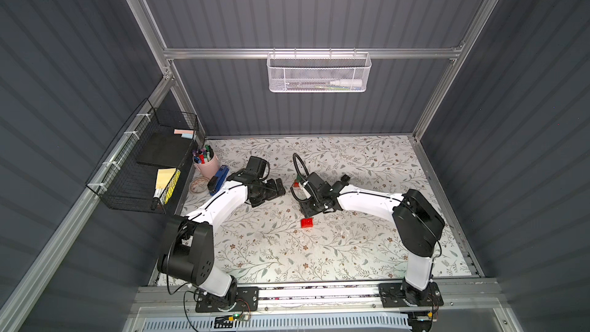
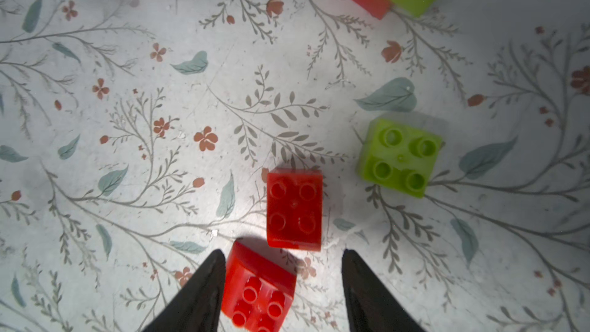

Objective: Assemble the letter s with lego
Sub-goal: Pick up the lego brick from the center of the board.

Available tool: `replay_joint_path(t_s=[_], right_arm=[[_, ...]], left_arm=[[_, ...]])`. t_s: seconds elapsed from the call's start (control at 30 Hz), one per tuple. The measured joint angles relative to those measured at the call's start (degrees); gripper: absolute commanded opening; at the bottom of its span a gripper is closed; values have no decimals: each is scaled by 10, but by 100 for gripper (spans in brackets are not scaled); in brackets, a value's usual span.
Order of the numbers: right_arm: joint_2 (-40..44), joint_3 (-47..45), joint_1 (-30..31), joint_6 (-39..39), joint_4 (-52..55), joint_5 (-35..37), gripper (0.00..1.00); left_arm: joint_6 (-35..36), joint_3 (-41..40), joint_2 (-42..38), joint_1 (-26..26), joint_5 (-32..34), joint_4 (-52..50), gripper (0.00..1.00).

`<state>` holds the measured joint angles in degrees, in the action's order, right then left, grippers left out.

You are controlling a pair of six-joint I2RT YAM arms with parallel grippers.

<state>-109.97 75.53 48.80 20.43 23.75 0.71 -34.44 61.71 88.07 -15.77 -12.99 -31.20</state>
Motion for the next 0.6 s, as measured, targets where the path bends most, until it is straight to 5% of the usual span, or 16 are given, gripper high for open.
replay_joint_path(t_s=[0.6], right_arm=[[-84,79,16,-11,50,71,42]], left_arm=[[22,-27,-2,15,-25,10,100]])
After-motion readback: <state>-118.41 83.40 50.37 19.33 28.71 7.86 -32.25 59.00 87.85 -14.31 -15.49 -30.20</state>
